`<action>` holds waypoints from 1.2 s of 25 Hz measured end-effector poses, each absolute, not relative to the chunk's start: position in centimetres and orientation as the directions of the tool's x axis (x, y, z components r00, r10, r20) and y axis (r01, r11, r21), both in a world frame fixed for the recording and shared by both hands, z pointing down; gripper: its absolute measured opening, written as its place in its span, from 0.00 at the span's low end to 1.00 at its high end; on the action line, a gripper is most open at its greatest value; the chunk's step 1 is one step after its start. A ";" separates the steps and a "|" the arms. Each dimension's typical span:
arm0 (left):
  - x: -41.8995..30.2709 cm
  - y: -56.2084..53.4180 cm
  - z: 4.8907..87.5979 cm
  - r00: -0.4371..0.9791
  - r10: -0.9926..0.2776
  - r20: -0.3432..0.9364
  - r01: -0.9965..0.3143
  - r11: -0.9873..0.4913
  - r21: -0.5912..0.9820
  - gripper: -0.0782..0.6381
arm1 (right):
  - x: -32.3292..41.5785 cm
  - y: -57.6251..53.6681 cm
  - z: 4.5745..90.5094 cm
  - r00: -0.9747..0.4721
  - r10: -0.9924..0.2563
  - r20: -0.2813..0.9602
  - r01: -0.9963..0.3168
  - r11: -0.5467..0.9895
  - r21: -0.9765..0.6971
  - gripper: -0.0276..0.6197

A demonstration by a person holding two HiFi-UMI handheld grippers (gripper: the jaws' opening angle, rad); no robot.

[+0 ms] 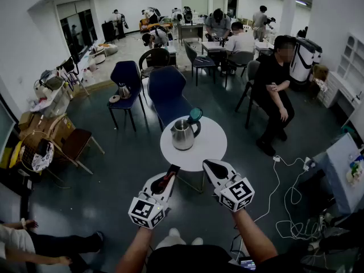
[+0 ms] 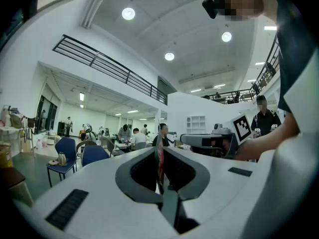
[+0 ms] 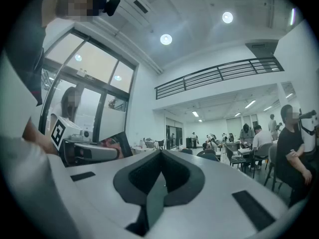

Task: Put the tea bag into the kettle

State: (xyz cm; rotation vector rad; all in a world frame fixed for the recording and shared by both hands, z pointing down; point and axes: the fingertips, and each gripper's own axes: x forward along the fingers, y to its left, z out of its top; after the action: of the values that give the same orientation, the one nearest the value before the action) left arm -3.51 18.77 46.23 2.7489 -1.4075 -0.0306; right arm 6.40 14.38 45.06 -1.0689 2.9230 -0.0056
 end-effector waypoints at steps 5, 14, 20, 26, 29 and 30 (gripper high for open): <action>-3.5 19.2 46.6 0.583 -0.813 0.004 -0.811 -0.581 0.066 0.15 | 6.8 14.8 45.4 -0.762 -0.646 -0.035 -0.646 0.763 -0.019 0.07; -2.9 19.9 47.1 0.569 -0.822 0.003 -0.820 -0.567 0.076 0.15 | 7.3 15.7 45.5 -0.779 -0.625 -0.054 -0.626 0.780 0.000 0.07; -2.5 20.1 47.2 0.559 -0.829 0.005 -0.826 -0.557 0.087 0.15 | 7.7 15.7 45.7 -0.784 -0.619 -0.046 -0.620 0.785 0.000 0.07; -2.3 18.9 47.2 0.555 -0.832 0.002 -0.829 -0.552 0.094 0.15 | 8.1 14.6 46.0 -0.784 -0.620 -0.038 -0.620 0.784 -0.001 0.07; -2.4 18.2 47.2 0.557 -0.831 -0.001 -0.827 -0.554 0.093 0.15 | 8.1 13.9 45.9 -0.783 -0.621 -0.039 -0.622 0.783 0.001 0.07; -2.5 18.0 47.2 0.557 -0.831 -0.003 -0.827 -0.555 0.093 0.15 | 8.0 13.8 45.9 -0.783 -0.621 -0.039 -0.621 0.783 0.002 0.07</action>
State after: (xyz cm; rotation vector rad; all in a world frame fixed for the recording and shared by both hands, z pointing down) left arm -2.52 17.98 47.18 2.7000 -1.4402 -0.0704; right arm 8.02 13.77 45.93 -1.0218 2.9323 0.0226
